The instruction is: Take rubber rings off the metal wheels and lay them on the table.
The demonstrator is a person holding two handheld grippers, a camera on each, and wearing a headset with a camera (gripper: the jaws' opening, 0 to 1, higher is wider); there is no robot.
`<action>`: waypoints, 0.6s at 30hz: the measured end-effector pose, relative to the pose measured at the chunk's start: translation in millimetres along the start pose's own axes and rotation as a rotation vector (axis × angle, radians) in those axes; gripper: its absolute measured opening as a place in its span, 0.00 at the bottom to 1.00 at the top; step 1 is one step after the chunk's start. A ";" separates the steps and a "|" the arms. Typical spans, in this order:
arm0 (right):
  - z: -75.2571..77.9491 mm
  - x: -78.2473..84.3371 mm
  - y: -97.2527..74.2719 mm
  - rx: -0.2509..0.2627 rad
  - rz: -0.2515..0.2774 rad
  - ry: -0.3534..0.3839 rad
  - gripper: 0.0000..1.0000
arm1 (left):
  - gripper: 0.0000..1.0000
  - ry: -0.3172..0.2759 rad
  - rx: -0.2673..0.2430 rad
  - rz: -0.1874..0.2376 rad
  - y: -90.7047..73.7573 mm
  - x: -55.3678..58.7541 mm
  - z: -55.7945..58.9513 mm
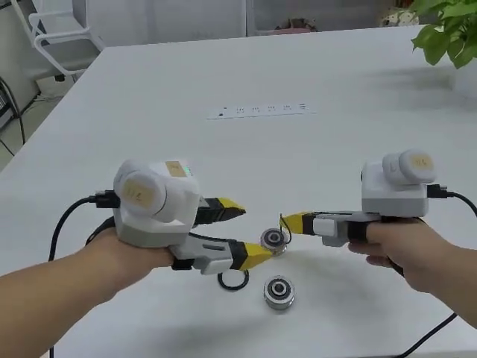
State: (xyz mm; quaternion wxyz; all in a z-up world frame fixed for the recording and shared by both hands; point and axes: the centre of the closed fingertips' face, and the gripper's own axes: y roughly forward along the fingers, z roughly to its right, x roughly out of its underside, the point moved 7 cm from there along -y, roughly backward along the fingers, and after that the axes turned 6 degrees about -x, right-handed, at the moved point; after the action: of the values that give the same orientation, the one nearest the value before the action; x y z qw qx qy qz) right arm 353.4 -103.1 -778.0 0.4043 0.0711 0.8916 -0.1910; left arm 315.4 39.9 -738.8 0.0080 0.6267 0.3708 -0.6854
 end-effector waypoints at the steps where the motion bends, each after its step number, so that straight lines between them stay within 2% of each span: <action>1: -0.2 0.0 0.3 -0.001 -0.003 -0.001 0.00 | 0.51 -0.002 -0.001 0.000 -2.0 1.1 -0.5; 14: -6.1 -1.9 6.7 -0.017 -0.026 -0.015 0.00 | 0.62 -0.030 -0.003 0.008 -18.4 9.4 3.8; 18: -8.4 -1.6 10.6 -0.024 -0.038 -0.024 0.00 | 0.64 -0.032 -0.009 -0.006 -23.5 15.0 2.9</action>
State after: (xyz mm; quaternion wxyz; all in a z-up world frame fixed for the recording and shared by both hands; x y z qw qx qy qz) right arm 351.6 -90.0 -774.8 0.4123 0.0470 0.8900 -0.1889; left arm 298.4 62.3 -740.2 0.0146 0.6144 0.3755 -0.6938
